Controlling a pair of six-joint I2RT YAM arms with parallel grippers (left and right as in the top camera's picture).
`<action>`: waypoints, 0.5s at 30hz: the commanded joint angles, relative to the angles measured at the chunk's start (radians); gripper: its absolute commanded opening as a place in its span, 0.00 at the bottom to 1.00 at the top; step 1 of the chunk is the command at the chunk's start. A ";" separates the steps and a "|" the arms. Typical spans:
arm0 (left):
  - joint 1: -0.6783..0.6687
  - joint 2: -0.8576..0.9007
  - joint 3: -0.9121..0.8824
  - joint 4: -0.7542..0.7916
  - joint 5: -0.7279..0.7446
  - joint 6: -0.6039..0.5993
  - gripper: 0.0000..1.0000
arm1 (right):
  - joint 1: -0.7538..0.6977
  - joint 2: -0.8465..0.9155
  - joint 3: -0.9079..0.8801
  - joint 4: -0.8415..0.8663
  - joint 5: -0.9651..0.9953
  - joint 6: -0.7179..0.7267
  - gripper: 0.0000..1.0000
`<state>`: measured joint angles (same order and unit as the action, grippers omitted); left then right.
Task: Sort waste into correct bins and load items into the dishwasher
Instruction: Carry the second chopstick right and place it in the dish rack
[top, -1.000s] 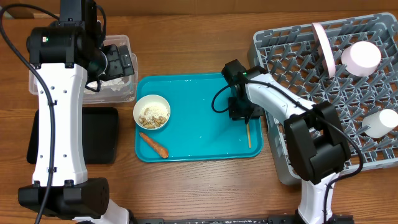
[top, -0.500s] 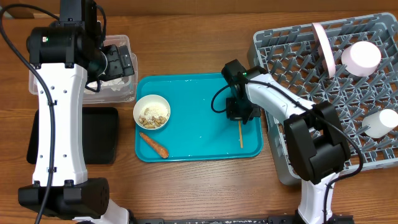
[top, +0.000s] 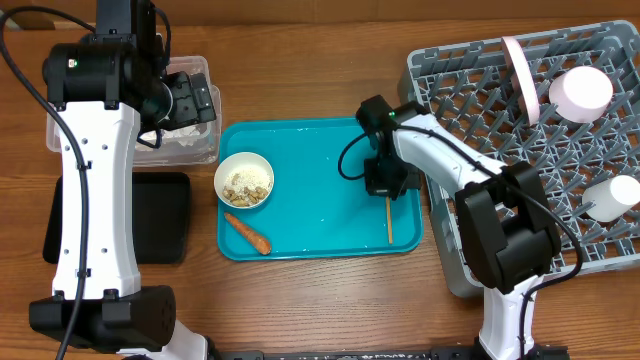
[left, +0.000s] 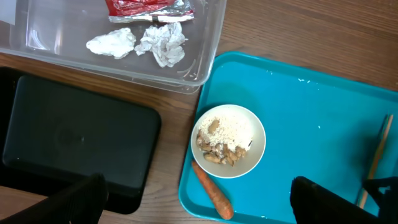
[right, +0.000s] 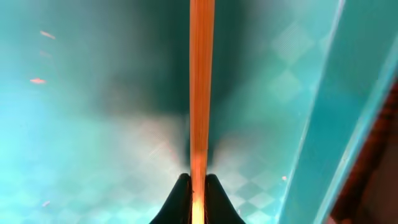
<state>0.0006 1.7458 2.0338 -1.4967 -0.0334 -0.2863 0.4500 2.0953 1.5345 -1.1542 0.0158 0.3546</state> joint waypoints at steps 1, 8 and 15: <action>-0.001 0.001 0.010 0.001 0.008 -0.006 0.96 | -0.014 -0.054 0.106 -0.030 0.008 -0.034 0.04; -0.001 0.000 0.010 0.002 0.008 -0.006 0.95 | -0.095 -0.219 0.257 -0.163 0.009 -0.248 0.04; -0.001 0.000 0.010 0.006 0.008 -0.006 0.96 | -0.263 -0.276 0.257 -0.293 0.008 -0.487 0.18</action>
<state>0.0006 1.7458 2.0338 -1.4960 -0.0334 -0.2863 0.2382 1.8114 1.7935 -1.4284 0.0151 0.0135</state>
